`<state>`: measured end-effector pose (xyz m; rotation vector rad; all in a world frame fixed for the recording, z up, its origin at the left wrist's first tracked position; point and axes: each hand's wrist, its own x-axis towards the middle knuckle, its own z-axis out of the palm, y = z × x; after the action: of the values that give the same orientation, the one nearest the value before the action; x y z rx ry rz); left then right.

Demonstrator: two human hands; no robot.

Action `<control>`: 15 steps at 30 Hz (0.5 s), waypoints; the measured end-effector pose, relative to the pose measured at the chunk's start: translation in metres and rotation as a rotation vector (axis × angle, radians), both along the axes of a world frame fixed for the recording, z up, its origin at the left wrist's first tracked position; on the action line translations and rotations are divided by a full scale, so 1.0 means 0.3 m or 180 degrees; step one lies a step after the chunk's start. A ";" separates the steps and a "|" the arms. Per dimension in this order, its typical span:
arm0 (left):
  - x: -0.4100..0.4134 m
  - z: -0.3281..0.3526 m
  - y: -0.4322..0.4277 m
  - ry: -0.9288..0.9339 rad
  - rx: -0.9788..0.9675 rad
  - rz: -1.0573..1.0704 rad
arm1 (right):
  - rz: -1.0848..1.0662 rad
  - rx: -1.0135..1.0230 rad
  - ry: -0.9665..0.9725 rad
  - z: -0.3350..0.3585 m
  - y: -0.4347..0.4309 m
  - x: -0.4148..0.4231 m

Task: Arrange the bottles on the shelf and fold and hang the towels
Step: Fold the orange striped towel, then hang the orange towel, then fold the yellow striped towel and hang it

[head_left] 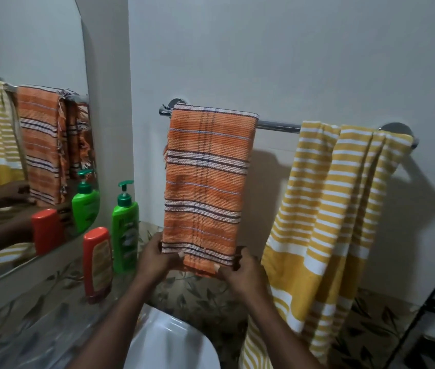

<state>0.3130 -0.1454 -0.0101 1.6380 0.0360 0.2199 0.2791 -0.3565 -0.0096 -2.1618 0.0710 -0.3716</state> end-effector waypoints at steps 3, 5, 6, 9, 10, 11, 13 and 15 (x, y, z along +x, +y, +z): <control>0.008 0.011 -0.036 -0.0350 0.0413 0.0496 | -0.0150 0.0069 -0.0251 0.024 -0.017 -0.006; -0.002 0.046 -0.082 -0.0777 0.0641 0.0976 | -0.0174 0.0227 -0.0424 0.060 -0.033 -0.018; -0.008 0.069 -0.107 -0.0961 0.0806 0.1236 | -0.0170 0.0296 -0.0537 0.083 -0.041 -0.026; -0.033 0.149 -0.184 -0.1422 0.1300 0.1732 | -0.0154 0.0317 -0.0852 0.157 -0.053 -0.064; -0.038 0.174 -0.208 -0.1611 0.1368 0.1691 | -0.0163 0.0302 -0.0995 0.179 -0.056 -0.078; -0.042 0.199 -0.230 -0.1801 0.1406 0.1561 | -0.0199 0.0279 -0.1138 0.199 -0.061 -0.091; -0.043 0.244 -0.270 -0.2129 0.1496 0.1212 | -0.0274 0.0238 -0.1427 0.239 -0.070 -0.121; -0.048 0.288 -0.310 -0.2388 0.1539 0.0884 | -0.0446 -0.0001 -0.1884 0.279 -0.090 -0.154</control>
<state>0.2987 -0.2385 0.0763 1.9258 -0.3894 1.1123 0.2328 -0.3834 0.0742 -1.9701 -0.1122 -1.0731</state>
